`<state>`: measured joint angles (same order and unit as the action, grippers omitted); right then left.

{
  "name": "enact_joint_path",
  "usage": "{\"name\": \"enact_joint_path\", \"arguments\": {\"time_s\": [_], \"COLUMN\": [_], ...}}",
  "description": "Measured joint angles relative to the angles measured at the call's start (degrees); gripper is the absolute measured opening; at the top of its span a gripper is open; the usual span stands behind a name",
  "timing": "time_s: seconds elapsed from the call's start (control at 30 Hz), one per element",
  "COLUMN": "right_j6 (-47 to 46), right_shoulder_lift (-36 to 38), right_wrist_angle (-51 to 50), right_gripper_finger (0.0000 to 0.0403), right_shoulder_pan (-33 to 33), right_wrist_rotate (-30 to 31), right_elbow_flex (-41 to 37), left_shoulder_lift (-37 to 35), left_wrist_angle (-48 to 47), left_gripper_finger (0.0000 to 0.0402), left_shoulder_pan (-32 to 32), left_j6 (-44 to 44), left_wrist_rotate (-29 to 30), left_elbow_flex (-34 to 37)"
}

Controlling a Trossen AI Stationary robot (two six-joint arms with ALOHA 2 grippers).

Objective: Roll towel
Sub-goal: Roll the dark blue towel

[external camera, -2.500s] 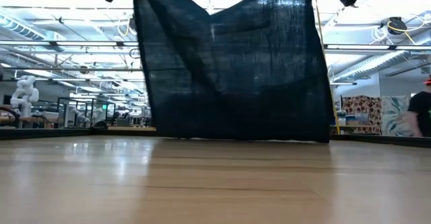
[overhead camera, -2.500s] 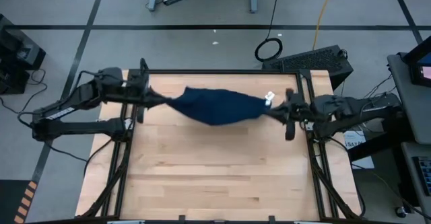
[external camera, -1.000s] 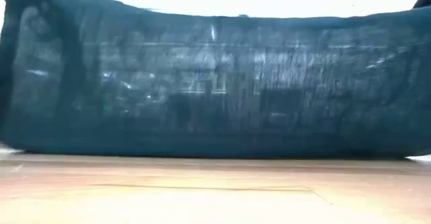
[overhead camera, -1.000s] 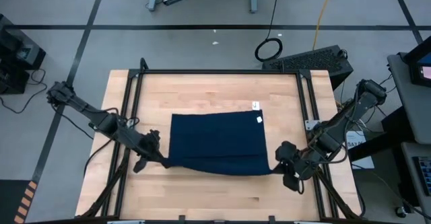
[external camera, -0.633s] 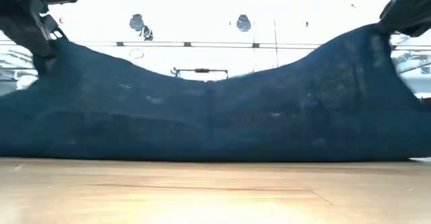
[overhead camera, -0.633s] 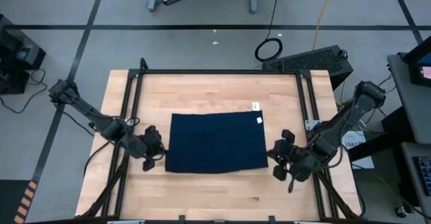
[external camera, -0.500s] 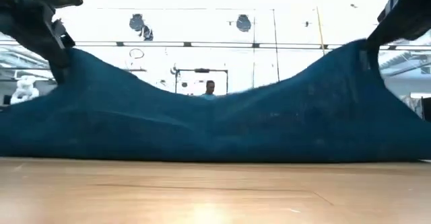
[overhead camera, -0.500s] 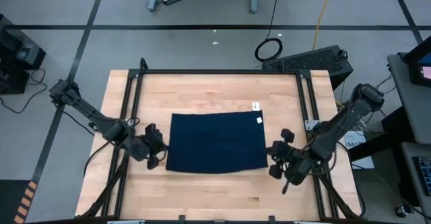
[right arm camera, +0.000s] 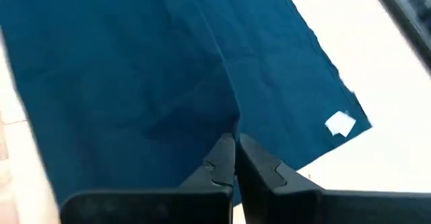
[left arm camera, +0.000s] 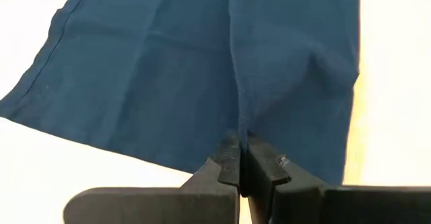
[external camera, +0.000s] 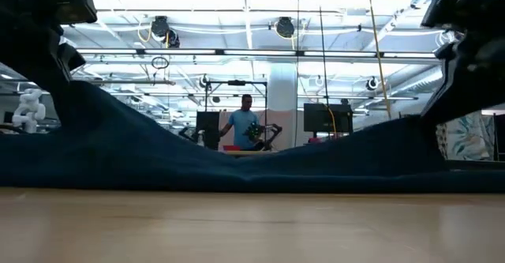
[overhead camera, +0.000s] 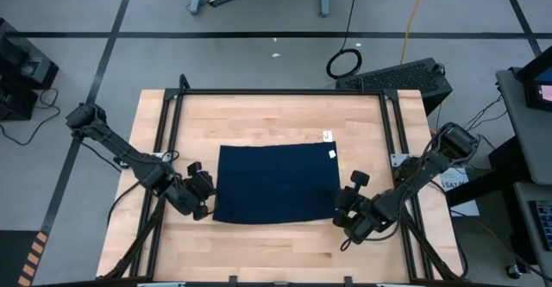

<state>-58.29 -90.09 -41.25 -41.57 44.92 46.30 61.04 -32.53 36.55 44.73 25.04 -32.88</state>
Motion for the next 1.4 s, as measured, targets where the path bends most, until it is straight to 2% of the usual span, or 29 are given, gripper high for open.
{"name": "enact_joint_path", "arguments": {"time_s": [0.13, 0.43, 0.57, 0.7, 0.8, 0.9, 1.07, 1.2, 1.4], "right_j6": [-5.53, -13.83, -16.94, -16.31, -16.16, -16.28, -17.72, -18.38, -17.52], "right_shoulder_lift": [-0.02, 1.03, 3.66, 8.1, 11.82, 15.88, 21.14, 23.65, 25.08], "right_wrist_angle": [1.81, 3.67, 3.06, 1.72, 1.03, 1.59, 3.23, 3.8, 3.83], "right_gripper_finger": [0.0, 0.0, 0.0, 0.0, 0.0, 0.0, 0.0, 0.0, 0.0], "right_shoulder_pan": [0.27, -0.49, -0.51, -0.53, -0.56, -0.56, -0.53, -1.08, -3.77], "right_wrist_rotate": [-4.25, -5.2, -7.93, -13.98, -21.05, -27.38, -34.42, -40.81, -43.92], "right_elbow_flex": [-0.02, 0.0, 0.29, 2.74, 4.01, 5.17, 7.48, 9.76, 12.37], "left_shoulder_lift": [-0.01, -0.01, -0.01, -0.01, -0.01, -0.03, -0.03, -0.03, 0.57], "left_wrist_angle": [2.46, 5.57, 6.97, 9.94, 10.94, 11.27, 13.33, 13.31, 14.87], "left_gripper_finger": [0.0006, 0.0006, 0.0006, 0.0006, 0.0006, 0.0006, 0.0004, 0.0003, 0.0003], "left_shoulder_pan": [0.28, 0.27, 0.23, 0.29, 0.42, 1.46, 4.87, 8.21, 12.18], "left_j6": [4.21, 5.82, 5.99, 7.29, 10.7, 11.93, 11.96, 12.02, 19.38], "left_wrist_rotate": [-2.57, -2.6, -2.89, -4.97, -9.15, -13.5, -18.55, -18.63, -16.02], "left_elbow_flex": [0.0, -0.02, -0.02, -0.08, -1.07, -3.52, -9.49, -13.23, -14.58]}}
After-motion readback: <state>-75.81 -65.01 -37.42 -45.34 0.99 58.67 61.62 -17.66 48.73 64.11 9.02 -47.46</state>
